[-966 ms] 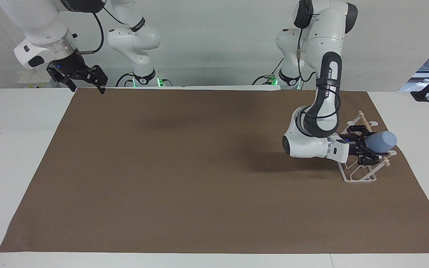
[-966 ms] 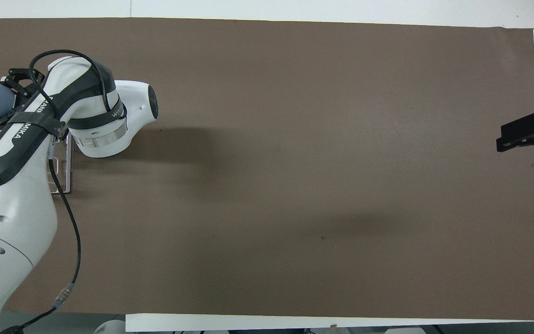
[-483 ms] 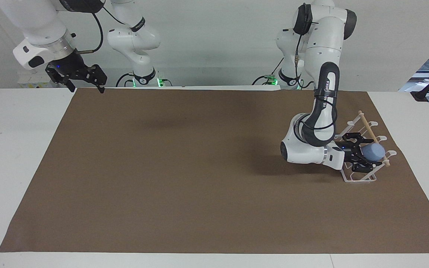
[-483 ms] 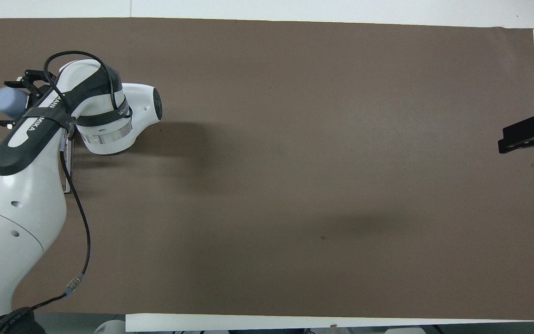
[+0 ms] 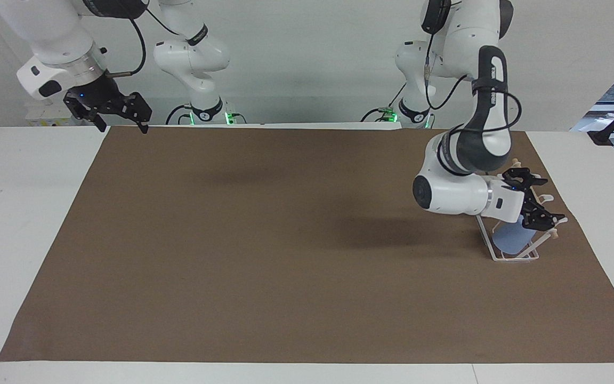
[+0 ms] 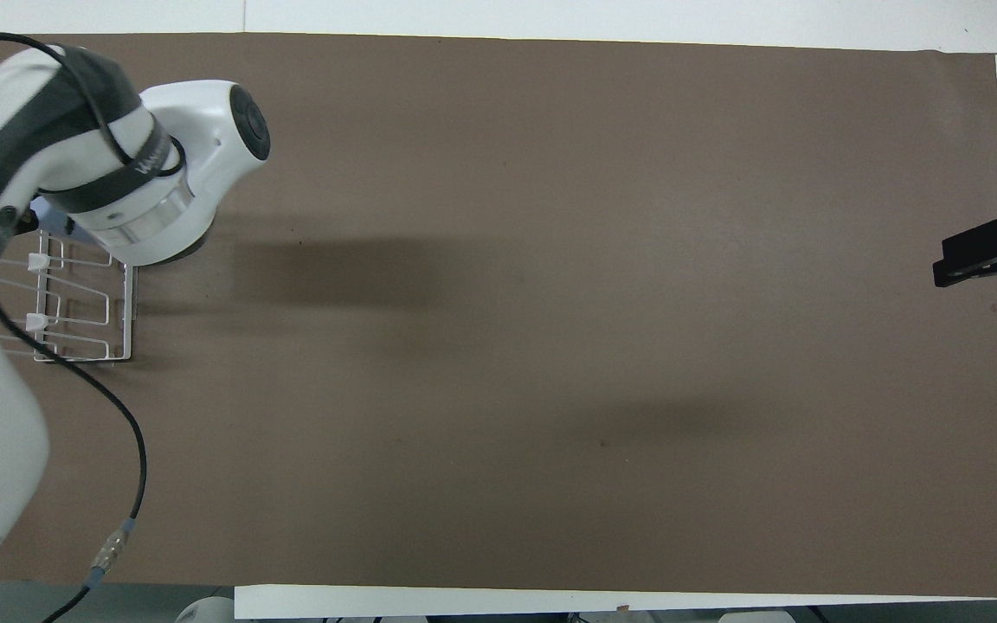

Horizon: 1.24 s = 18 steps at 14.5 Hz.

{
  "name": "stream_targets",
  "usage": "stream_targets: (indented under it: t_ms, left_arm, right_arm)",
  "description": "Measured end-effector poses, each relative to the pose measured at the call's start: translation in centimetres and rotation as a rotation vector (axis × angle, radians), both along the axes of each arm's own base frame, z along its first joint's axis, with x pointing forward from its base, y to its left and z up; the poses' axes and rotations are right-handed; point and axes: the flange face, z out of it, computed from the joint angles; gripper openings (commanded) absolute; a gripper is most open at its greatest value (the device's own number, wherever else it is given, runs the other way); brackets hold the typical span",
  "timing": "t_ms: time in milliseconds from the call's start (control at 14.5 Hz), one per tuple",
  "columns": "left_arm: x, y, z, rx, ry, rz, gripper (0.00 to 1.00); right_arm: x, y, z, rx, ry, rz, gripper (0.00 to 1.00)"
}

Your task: Hang cup on cup holder

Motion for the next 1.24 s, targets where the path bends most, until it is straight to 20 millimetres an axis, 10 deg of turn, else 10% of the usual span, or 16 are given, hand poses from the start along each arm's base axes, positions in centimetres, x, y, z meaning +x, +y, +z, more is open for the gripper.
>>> stream_targets:
  t_ms: [276, 690, 1241]
  left_arm:
    - [-2.6, 3.7, 7.9, -0.434, 0.294, -0.118, 0.99]
    - [-3.9, 9.5, 10.7, -0.939, 0.688, -0.586, 0.99]
    - [-6.3, 5.0, 14.0, -1.114, 1.009, -1.115, 1.0]
  right_arm:
    - [0.0, -0.1, 0.0, 0.0, 0.002, -0.003, 1.0]
    - [0.0, -0.1, 0.0, 0.0, 0.002, -0.002, 1.0]
    - [0.0, -0.1, 0.0, 0.0, 0.002, -0.002, 1.0]
